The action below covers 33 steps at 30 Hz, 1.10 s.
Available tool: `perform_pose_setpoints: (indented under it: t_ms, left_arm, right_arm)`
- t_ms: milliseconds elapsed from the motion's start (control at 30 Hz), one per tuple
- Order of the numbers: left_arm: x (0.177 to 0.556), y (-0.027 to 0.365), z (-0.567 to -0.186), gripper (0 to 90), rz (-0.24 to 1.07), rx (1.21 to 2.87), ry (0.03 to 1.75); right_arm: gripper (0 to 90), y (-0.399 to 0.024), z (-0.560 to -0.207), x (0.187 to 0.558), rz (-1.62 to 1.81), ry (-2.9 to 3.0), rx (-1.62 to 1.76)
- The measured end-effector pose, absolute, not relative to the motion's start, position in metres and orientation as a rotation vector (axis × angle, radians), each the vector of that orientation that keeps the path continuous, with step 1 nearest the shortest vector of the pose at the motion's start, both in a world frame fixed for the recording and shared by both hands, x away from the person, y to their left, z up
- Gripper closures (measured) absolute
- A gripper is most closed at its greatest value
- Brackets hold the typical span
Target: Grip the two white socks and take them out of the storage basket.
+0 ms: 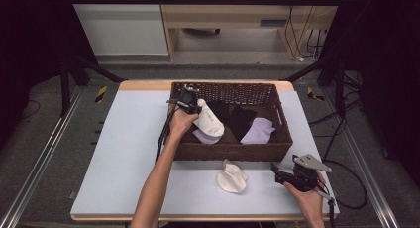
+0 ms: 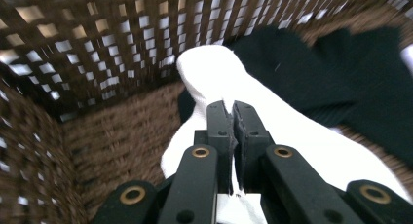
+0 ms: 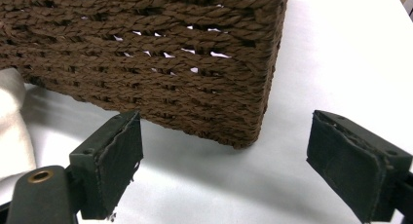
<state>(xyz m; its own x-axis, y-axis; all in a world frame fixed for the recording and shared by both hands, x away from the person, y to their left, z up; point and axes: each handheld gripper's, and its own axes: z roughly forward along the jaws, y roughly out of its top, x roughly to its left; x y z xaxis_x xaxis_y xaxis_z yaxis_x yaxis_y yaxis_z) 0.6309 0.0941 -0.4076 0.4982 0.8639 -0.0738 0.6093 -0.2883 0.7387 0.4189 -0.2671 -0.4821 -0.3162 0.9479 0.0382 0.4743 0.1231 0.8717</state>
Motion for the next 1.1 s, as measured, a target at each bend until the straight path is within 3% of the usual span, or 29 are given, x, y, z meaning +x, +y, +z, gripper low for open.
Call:
perform_pose_setpoints:
  t_ms: [467, 833, 1100]
  left_arm:
    - [0.568, 0.11, -0.33, 86.0, 0.535, 1.804, 0.917]
    - [0.531, 0.13, -0.306, 86.0, 0.538, 1.727, 0.832]
    - [0.502, 0.144, -0.302, 86.0, 0.611, 1.698, 0.779]
  right_arm:
    - [13.4, -0.265, -0.483, 0.419, 1.106, 1.842, 1.372]
    - [12.4, -0.266, -0.483, 0.419, 1.102, 1.833, 1.389]
    - [11.0, -0.265, -0.483, 0.418, 1.087, 1.824, 1.389]
